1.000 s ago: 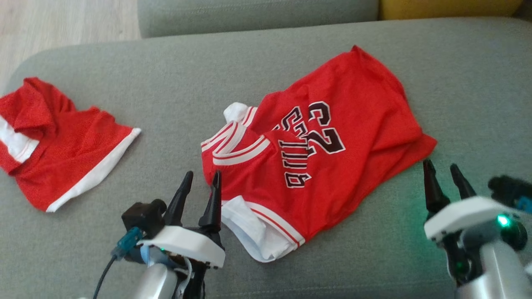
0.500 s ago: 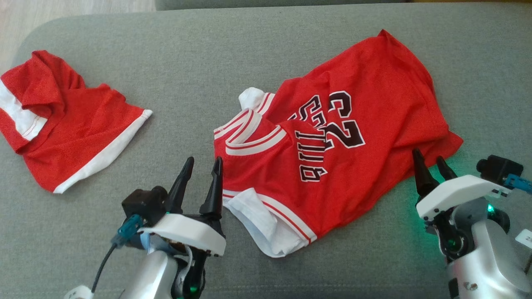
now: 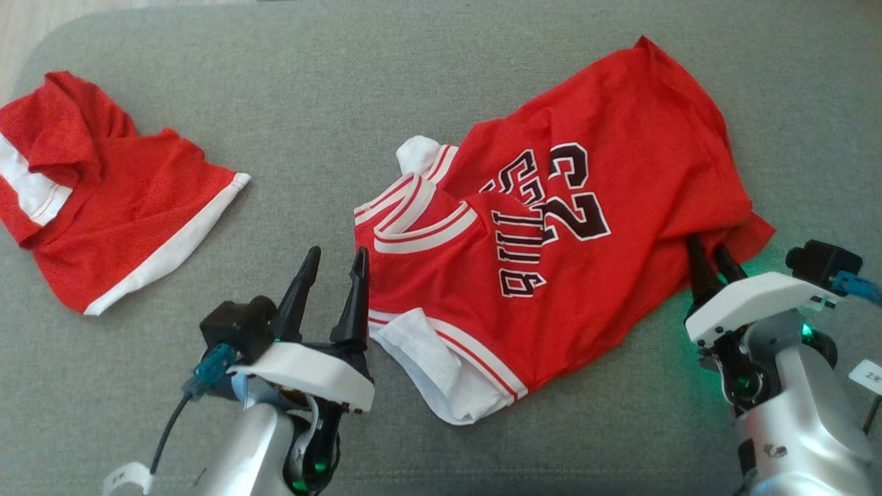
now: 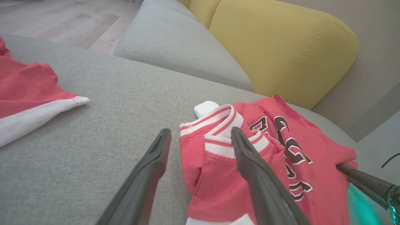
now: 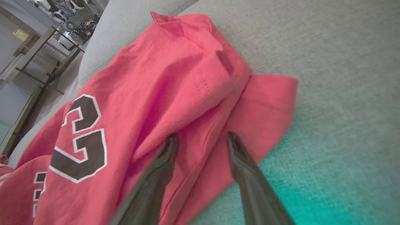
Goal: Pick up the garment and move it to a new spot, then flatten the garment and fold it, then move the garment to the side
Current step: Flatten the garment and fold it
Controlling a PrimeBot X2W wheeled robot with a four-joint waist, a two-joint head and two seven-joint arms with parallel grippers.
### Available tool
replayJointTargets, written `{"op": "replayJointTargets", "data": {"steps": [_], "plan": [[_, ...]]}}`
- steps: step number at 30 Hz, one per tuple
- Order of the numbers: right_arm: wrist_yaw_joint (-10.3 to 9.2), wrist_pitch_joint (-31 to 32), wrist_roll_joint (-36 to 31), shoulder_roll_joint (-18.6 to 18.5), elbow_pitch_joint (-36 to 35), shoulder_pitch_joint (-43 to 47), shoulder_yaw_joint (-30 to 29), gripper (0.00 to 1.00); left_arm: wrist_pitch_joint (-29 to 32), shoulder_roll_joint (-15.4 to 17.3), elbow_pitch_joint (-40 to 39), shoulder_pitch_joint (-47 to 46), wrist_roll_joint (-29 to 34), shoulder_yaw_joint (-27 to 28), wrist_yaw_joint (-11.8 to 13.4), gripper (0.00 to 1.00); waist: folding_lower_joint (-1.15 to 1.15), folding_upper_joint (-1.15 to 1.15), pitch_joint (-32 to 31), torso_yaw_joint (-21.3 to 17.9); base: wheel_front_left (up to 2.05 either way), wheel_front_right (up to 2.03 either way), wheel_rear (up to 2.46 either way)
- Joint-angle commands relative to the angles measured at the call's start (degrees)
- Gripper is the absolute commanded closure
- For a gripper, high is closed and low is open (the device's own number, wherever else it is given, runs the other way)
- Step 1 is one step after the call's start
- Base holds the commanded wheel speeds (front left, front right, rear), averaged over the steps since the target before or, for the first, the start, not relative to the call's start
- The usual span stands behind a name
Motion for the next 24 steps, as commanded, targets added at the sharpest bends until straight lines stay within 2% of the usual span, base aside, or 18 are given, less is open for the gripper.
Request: {"op": "replayJointTargets", "data": {"steps": [1, 2, 14, 20, 24], "plan": [[-0.04, -0.6, 0.7, -0.6, -1.0, -2.3, 1.6, 0.68, -0.3, 0.4, -1.6, -2.4, 0.7, 1.6, -0.2, 0.00, 0.00, 0.00, 0.2, 0.1, 0.00, 0.00, 0.00], [-0.04, -0.7, 0.9, -0.7, -0.8, -2.5, 1.7, 1.00, -0.3, 0.4, -1.6, -2.5, 0.6, 1.6, -0.2, 0.00, 0.00, 0.00, 0.3, 0.1, 0.00, 0.00, 0.00], [-0.04, -3.3, 1.6, -2.0, -2.4, -0.3, 1.3, 1.00, -0.3, 0.4, -1.1, -1.8, -0.1, 2.4, 0.1, 0.00, 0.00, 0.00, -2.0, -1.6, 0.00, 0.00, 0.00], [-0.04, -2.7, -1.5, -1.3, -8.0, 4.6, -3.3, 1.00, -0.3, 0.4, -1.3, -0.3, -0.6, 2.7, 0.3, 0.00, 0.00, 0.00, -4.7, -4.6, 0.00, 0.00, 0.00], [-0.04, 0.1, -4.5, -0.1, -14.4, 9.9, -7.3, 1.00, -0.3, 0.4, -1.7, 0.6, -1.2, 2.8, 0.6, 0.00, 0.00, 0.00, -6.2, -7.1, 0.00, 0.00, 0.00]]}}
